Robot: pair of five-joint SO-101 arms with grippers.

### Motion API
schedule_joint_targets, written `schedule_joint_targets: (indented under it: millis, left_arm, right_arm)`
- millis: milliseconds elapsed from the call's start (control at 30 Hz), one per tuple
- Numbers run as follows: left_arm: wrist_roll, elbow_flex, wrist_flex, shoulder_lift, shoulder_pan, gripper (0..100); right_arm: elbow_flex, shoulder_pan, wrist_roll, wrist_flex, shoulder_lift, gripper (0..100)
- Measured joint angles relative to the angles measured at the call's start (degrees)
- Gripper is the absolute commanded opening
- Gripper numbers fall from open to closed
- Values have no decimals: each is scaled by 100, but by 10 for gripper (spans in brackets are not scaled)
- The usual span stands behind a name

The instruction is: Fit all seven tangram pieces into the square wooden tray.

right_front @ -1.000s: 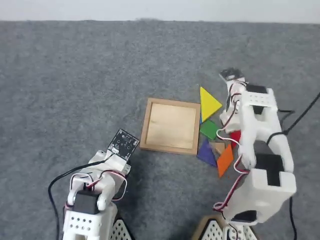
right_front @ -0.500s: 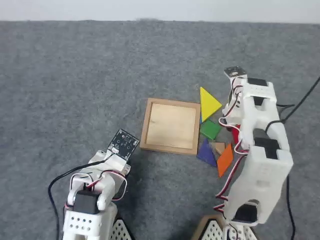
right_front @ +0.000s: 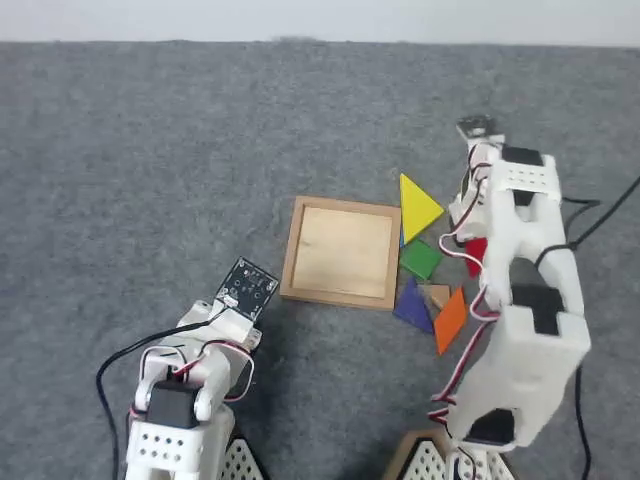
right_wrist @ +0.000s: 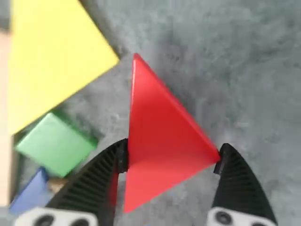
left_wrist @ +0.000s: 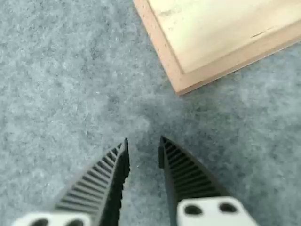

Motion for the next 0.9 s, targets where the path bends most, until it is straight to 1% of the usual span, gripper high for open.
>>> schedule_joint_targets:
  millis: [133, 233, 367, 500, 633, 700, 733, 800, 900]
  left_arm:
    - [0, 0, 0, 0, 0, 98]
    - [0, 0, 0, 0, 0, 98]
    - [0, 0, 0, 0, 0, 98]
    - [0, 0, 0, 0, 0, 98]
    - [0, 0, 0, 0, 0, 98]
    - [0, 0, 0, 0, 0, 98]
    - [0, 0, 0, 0, 0, 98]
    - [0, 0, 0, 0, 0, 98]
    - [0, 0, 0, 0, 0, 98]
  right_arm:
    - [0, -281, -211, 229, -316, 198]
    - [0, -651, -448, 290, -492, 198]
    - [0, -1415, -914, 299, -607, 198]
    - [0, -2312, -1626, 246, -607, 198]
    - [0, -2884, -2224, 105, -607, 198]
    - [0, -2927, -2251, 105, -607, 200]
    - [-26, -2831, -2171, 105, -633, 201]
    - [-123, -2435, -1811, 123, -765, 202]
    - [-378, -1591, -923, 281, -897, 203]
